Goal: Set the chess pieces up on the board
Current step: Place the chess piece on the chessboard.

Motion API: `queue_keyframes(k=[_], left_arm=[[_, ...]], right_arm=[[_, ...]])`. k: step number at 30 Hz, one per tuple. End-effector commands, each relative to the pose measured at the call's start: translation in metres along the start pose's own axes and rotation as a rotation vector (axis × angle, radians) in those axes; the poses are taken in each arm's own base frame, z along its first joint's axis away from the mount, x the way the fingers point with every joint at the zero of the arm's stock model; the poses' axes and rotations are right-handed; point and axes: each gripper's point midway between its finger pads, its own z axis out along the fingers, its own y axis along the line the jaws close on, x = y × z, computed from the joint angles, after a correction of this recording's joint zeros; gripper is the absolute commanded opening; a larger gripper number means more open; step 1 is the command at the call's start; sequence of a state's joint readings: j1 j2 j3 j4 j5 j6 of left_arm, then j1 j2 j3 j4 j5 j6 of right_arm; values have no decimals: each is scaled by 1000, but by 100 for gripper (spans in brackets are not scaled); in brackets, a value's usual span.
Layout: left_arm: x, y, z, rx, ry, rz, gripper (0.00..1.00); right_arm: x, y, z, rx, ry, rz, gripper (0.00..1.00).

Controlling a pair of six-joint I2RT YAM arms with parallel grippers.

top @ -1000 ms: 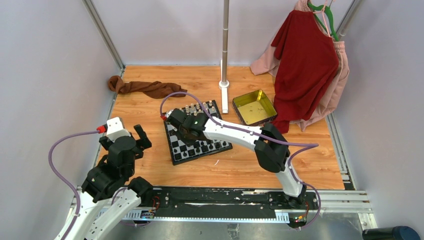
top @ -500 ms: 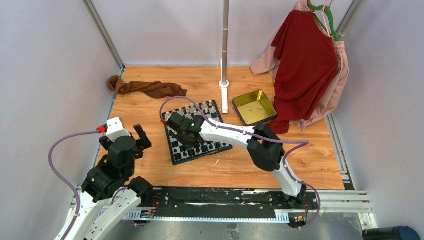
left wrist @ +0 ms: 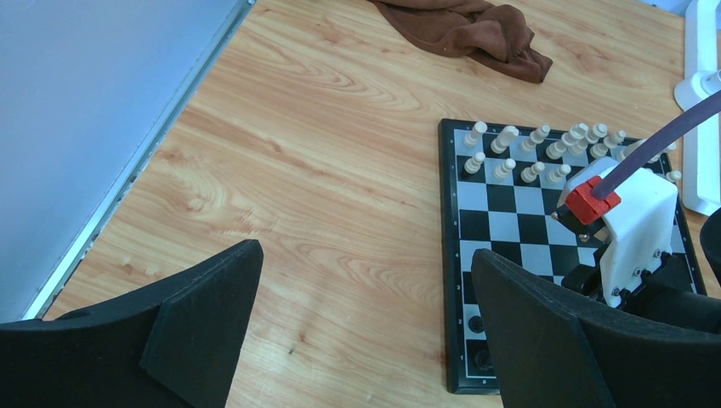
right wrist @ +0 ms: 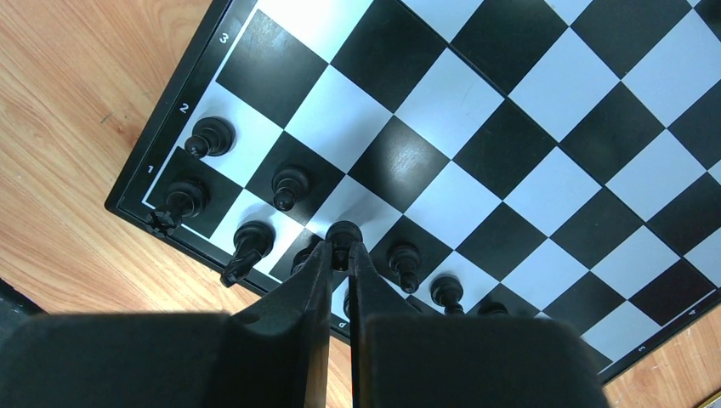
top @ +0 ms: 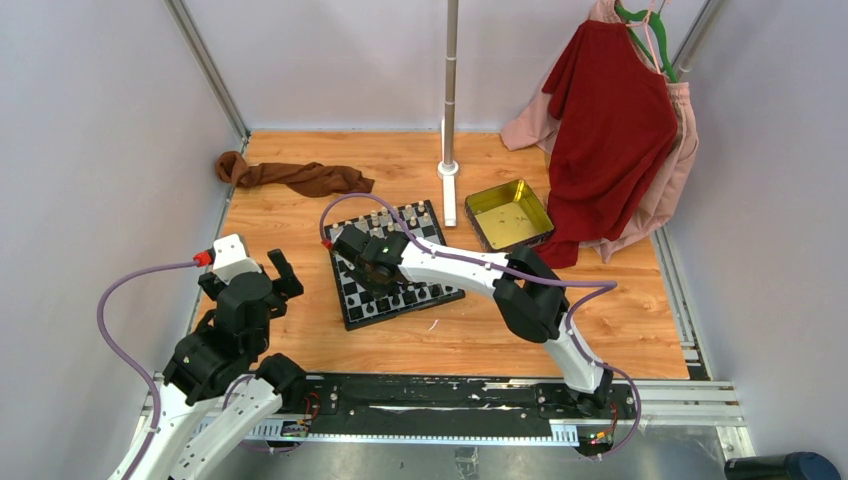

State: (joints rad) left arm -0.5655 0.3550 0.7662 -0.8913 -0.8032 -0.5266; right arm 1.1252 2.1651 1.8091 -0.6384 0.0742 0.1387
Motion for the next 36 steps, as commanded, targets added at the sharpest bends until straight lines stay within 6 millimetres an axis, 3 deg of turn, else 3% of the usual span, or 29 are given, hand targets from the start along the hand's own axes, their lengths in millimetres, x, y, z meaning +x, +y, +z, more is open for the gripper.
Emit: queue_keyframes(k=[1,28,36], left_arm=[[1,-2,2,7,-5,5,100],[1,-3,2,10,-5,5,100],[1,-4,2,13,-2,6,100]], right_arm=[[6,-4,4,3,30,-2,0],[16,-7,15,-14,54,20,1],[20,-8,17,-15,61,18,8]])
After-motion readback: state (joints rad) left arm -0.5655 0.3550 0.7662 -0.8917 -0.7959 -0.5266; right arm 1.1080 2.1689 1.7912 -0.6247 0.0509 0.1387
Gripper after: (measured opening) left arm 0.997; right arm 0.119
